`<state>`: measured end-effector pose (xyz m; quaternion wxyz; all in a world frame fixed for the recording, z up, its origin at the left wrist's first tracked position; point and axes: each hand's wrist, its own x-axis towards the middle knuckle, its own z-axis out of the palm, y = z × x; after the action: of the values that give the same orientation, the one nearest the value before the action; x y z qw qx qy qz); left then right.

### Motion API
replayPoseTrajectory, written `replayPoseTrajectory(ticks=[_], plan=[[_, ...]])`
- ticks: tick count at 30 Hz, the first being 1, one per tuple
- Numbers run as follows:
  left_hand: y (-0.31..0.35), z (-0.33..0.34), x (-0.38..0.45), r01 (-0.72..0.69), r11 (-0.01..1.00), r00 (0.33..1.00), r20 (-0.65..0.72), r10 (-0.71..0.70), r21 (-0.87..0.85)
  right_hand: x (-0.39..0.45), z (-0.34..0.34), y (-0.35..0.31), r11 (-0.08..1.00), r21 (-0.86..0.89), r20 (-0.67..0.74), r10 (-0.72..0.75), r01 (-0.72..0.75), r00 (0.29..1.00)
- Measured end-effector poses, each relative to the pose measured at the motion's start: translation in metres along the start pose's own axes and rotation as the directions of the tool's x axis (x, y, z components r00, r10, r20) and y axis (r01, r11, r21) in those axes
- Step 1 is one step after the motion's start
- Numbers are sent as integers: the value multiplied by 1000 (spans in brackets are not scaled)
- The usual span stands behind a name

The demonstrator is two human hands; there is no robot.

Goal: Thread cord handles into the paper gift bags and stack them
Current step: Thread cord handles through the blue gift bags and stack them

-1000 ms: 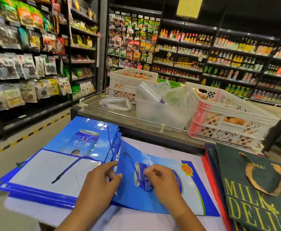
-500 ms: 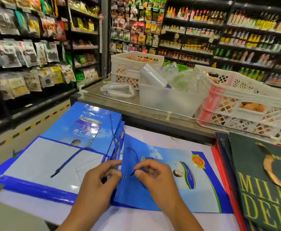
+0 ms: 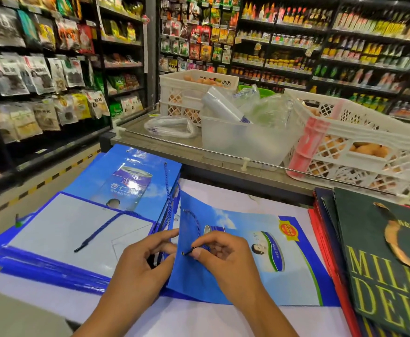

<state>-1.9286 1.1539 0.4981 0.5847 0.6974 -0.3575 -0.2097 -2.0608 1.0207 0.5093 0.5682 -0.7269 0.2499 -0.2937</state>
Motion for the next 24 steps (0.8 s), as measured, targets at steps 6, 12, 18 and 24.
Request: replayPoseTrajectory(ticks=[6,12,18,24], plan=[[2,0,-2,-13,1000,1000,-7,12,-14,-1,0,-1,1000,0,-15,1,-1,1000],[5,1,-2,-21,1000,1000,-13,21,-1,0,1,1,1000,-16,-9,-4,4,1000],[2,0,-2,-26,999,1000,-3,26,41,-2,4,3,989,-124,13,-83,84,996],[-3,0,-1,-57,985,998,10,56,162,0,7,10,940,-247,71,-226,237,971]])
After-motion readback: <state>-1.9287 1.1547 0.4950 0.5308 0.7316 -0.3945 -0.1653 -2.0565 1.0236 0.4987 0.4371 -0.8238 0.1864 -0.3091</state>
